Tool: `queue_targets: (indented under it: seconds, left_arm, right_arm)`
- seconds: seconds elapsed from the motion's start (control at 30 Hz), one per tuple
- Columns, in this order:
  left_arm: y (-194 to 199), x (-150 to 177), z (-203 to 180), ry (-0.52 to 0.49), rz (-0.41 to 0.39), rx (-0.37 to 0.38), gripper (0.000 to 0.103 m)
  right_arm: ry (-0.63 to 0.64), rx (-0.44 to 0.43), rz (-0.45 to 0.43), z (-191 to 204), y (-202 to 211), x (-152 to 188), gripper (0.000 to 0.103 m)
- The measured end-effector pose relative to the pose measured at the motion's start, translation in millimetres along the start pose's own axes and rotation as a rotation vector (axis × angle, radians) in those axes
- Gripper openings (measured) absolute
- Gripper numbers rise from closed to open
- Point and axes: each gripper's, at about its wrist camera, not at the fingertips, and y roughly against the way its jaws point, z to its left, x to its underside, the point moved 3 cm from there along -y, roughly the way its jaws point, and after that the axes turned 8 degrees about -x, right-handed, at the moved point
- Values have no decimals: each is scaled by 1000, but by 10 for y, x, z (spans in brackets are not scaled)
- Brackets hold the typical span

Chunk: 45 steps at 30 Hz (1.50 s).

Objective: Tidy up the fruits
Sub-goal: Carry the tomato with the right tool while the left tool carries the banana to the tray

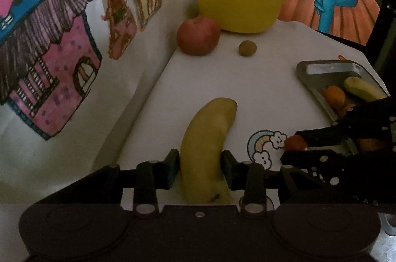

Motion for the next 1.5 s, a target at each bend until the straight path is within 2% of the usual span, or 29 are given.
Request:
queue_targets:
  seconds: [0.2, 0.4, 0.57, 0.9, 1.07, 1.2, 1.37, 1.43, 1.5]
  left_arm:
    - [-2, -17, -3, 13, -3, 8, 37]
    - [133, 104, -18, 65, 15, 81, 36]
    - [283, 264, -49, 113, 26, 110, 36]
    - [644, 649, -215, 179, 22, 186, 36]
    - [767, 800, -276, 201, 4, 193, 36]
    - [865, 908, -315, 244, -8, 212, 36]
    - [978, 983, -388, 238, -27, 217, 36]
    - [1011, 1002, -409, 233, -25, 235, 36]
    - [1037, 1012, -429, 230, -24, 244, 36]
  right_arm:
    - [24, 42, -7, 36, 6, -1, 26]
    - [2, 45, -30, 38, 103, 38, 26]
    - [-15, 46, -73, 82, 278, 130, 26]
    - [-49, 63, -183, 351, 749, 533, 26]
    - [-71, 97, -216, 451, 922, 764, 26]
    - [-110, 128, -249, 502, 1040, 914, 26]
    - [-199, 134, -312, 515, 1164, 1085, 26]
    - [-228, 160, -332, 512, 1197, 1143, 26]
    - [-238, 221, -345, 525, 1225, 1201, 26]
